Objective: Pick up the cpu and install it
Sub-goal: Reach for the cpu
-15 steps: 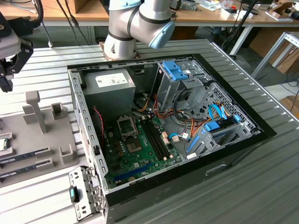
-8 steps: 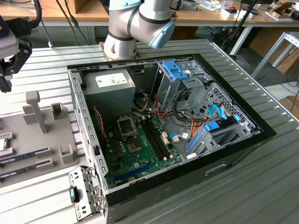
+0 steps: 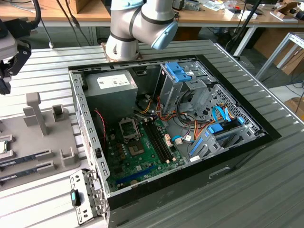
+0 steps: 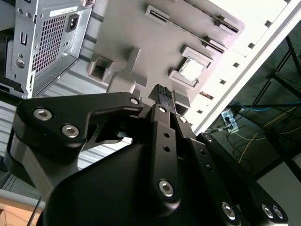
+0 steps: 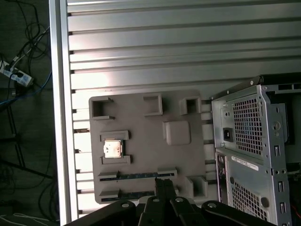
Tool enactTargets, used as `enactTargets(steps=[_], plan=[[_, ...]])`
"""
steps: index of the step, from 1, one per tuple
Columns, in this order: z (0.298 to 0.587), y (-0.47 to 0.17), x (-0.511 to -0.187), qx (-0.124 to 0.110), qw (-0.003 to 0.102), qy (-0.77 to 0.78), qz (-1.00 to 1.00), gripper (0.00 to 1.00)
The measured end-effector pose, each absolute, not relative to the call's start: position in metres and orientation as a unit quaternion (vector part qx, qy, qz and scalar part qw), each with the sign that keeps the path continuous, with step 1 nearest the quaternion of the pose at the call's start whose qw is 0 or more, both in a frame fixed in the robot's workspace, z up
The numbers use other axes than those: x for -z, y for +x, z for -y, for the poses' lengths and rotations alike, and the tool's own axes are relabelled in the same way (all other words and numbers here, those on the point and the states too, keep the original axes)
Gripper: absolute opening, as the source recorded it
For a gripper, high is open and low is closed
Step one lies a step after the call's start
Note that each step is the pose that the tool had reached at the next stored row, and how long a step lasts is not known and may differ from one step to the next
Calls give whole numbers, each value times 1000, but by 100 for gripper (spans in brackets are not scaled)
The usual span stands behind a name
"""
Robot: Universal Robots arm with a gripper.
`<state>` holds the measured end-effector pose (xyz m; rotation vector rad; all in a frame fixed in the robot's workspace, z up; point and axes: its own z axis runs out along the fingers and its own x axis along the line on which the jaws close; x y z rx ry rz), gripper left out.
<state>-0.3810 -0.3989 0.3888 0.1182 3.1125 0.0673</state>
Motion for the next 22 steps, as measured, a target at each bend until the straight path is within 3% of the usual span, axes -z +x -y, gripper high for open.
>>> enactTargets(steps=[22], plan=[[398,-401,-383,-22,13,38,-999,11]])
